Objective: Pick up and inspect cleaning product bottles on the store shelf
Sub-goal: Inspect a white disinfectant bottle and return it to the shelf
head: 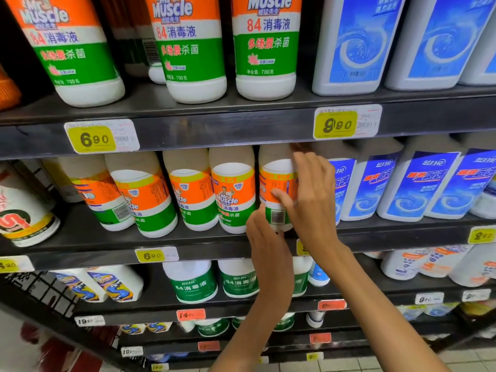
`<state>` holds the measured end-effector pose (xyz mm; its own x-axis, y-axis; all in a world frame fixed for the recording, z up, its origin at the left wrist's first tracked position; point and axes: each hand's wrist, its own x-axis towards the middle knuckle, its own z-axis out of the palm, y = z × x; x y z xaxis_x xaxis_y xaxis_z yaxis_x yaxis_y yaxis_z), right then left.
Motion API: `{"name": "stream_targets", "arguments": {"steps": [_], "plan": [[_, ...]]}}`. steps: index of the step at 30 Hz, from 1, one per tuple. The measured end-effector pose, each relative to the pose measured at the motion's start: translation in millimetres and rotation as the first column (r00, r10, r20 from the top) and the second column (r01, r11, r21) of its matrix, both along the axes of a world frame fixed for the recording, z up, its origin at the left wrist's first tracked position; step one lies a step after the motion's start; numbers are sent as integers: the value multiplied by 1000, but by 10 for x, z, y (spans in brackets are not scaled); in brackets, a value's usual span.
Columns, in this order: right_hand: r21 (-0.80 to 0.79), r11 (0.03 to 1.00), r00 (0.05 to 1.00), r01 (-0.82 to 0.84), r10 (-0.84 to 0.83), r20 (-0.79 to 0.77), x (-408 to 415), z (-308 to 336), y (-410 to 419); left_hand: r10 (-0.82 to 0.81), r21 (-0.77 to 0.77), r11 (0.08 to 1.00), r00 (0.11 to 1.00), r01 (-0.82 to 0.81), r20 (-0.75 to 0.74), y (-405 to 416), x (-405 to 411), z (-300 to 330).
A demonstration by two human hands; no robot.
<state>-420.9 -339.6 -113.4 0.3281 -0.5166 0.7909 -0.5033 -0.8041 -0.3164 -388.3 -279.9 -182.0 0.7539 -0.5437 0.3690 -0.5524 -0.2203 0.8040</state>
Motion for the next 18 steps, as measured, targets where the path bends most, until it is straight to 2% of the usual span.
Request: {"name": "stream_targets", "arguments": {"steps": [5,7,10,12,14,16,18], "plan": [[-1,1000,1000,22,-22,-13,50,8,-9,-97,34,995,995,97,-7,4,16,-20],[-11,1000,999,-3,4,34,50,12,33,-106,-25,994,994,106,-16,84,36,-9],[13,983,967,-185,179,183,96,50,197,-2,-202,979,1000,-1,-16,266,115,-13],[74,951,931,-300,274,242,232,99,335,70,-279,956,994,-90,-82,347,232,-23],[156,924,917,-349,302,261,425,166,415,96,-271,953,984,-134,-150,381,365,-26],[243,906,927,-345,289,240,626,231,437,72,-231,967,985,-109,-160,400,459,-27],[368,885,958,-284,243,155,786,236,421,26,-191,980,989,-54,-146,417,513,-46]]}}
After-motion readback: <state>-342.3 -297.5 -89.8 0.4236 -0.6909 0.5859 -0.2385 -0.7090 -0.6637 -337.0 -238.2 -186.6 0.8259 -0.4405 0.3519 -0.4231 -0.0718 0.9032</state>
